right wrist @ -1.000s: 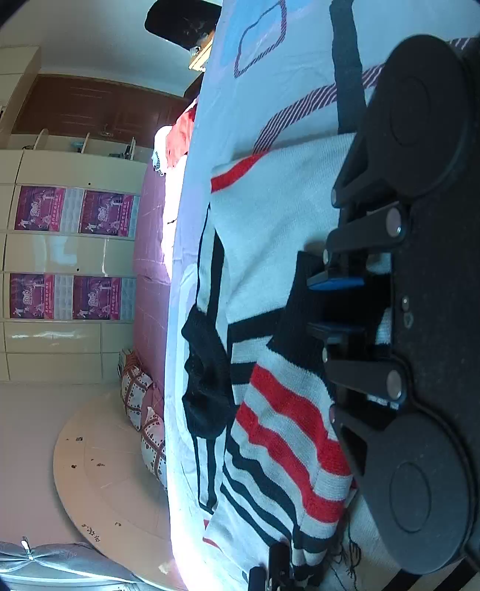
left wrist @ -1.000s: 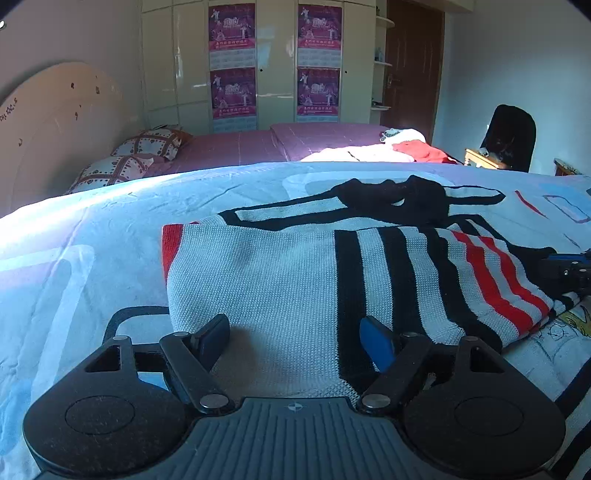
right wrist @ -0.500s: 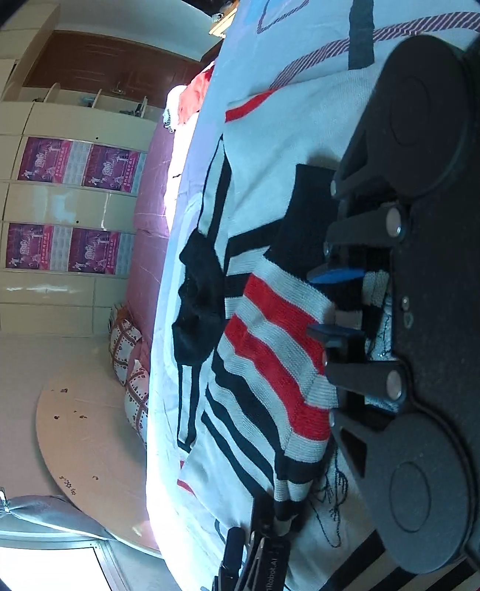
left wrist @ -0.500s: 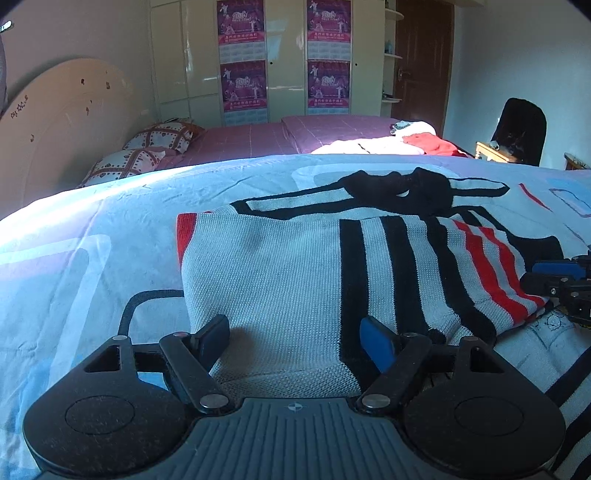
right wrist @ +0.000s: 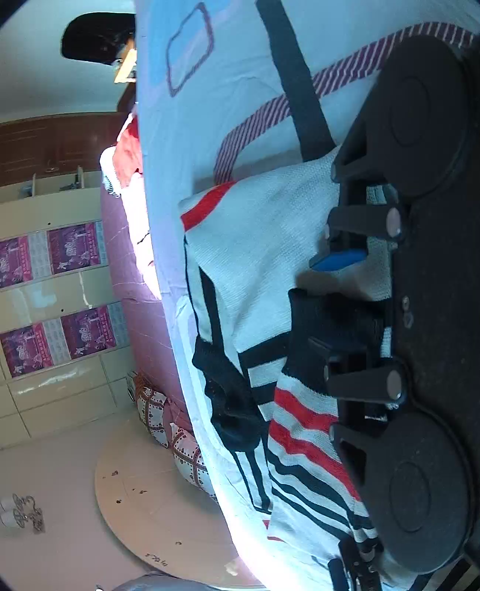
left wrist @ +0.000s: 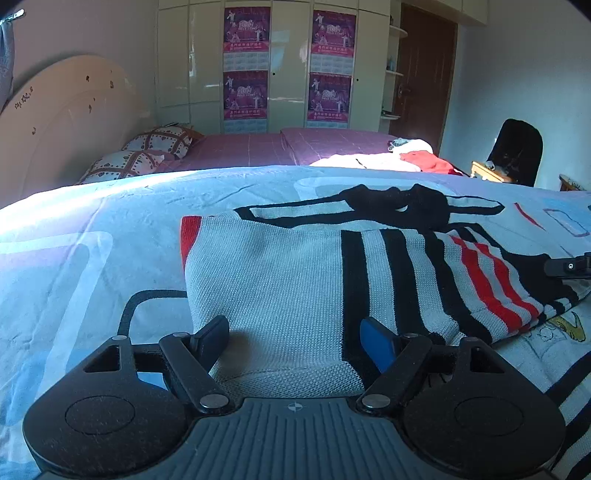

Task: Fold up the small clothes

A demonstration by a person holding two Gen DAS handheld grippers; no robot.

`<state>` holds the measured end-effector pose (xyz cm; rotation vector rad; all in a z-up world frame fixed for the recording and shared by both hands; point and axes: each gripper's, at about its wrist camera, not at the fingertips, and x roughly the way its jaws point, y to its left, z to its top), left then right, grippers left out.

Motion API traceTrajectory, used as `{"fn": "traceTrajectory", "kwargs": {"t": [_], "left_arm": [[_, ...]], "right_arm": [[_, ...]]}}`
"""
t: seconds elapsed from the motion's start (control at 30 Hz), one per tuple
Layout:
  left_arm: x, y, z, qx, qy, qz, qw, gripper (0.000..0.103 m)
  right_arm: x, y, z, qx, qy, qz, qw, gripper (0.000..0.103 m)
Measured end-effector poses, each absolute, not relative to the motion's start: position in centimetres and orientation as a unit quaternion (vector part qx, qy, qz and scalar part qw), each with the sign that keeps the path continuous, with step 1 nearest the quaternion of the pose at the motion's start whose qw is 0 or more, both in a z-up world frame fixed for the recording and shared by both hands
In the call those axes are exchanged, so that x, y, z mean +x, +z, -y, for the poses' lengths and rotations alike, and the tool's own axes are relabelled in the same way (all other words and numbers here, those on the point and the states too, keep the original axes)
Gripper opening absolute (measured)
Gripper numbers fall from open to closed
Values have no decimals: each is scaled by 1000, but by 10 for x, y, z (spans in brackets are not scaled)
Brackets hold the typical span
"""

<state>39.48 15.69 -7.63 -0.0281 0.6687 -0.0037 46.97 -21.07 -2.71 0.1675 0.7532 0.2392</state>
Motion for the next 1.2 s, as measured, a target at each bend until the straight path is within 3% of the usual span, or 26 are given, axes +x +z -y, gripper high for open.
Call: {"fn": "traceTrajectory", "kwargs": {"t": [0.13, 0.17, 0.2, 0.47, 0.57, 0.77, 1.0, 1.2], "left_arm": [[400, -79, -156, -11, 0, -334, 942, 78], [401, -79, -155, -12, 0, -335, 942, 78], [402, -78, -155, -13, 0, -337, 941, 78], [409, -79, -154, -8, 4, -336, 942, 79], [414, -67, -162, -4, -6, -306, 952, 79], [475, -65, -184, 13, -17, -321, 947, 79], [506, -87, -200, 2, -22, -343, 939, 85], [503, -90, -196, 11, -16, -336, 942, 85]], "right_arm": [[475, -35, 205, 80, 147, -358, 919, 37], [475, -35, 200, 66, 147, -356, 920, 26], [475, -34, 196, 51, 149, -354, 922, 7], [465, -34, 187, -18, 121, -348, 930, 7], [462, -16, 181, -35, 110, -306, 945, 21], [488, -2, 143, -10, 195, -302, 933, 19], [514, -33, 68, -53, 256, -345, 901, 15], [516, -37, 98, -43, 237, -344, 908, 12]]}}
